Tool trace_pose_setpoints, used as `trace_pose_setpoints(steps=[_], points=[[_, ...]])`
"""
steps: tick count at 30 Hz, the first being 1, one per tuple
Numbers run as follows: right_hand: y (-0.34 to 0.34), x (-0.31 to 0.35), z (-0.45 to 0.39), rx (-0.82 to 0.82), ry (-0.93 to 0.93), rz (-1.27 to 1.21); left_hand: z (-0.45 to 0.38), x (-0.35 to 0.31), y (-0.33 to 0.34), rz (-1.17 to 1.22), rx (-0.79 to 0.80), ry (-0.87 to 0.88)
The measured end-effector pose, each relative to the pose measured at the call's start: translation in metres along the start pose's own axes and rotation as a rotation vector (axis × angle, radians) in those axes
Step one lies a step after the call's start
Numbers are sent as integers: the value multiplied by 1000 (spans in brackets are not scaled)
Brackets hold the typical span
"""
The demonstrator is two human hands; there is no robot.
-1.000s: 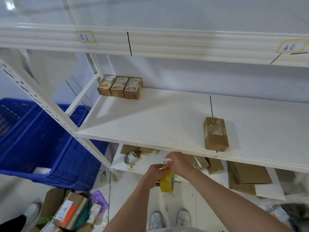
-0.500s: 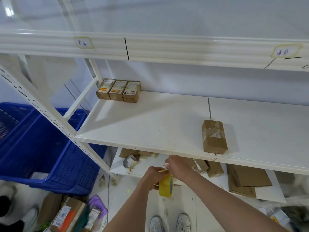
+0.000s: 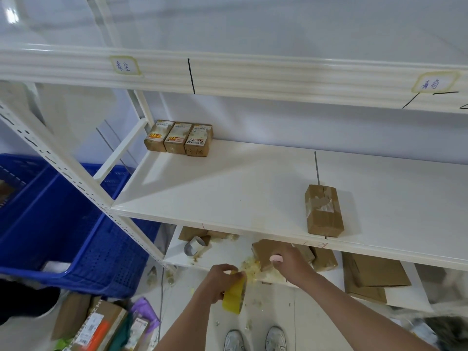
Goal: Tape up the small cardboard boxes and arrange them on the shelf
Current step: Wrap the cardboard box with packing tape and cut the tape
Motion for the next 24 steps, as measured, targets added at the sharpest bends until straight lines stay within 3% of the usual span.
trace_pose_setpoints(steps=[7,12,17,24], points=[[-10,18,-7,-43,-50,-78,3,-16,1,106,18,58],[-51,28,-4,-318,-144,-196,-2,-18,8,127,-42,49],[-108,15,-10,-514,-62,-299,-5,-38,22,131,-58,95],[-139,-13,-15,-596,43,-324,7,-102,53,105,3,216]])
Point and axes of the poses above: each hand's wrist, its own z-axis away from the middle knuckle, its own y-axis out of the palm, x = y × z, the point moved 2 cm from there along -z, towards the middle knuckle, and after that the axes turned 5 degrees about x, right-handed, at the moved point
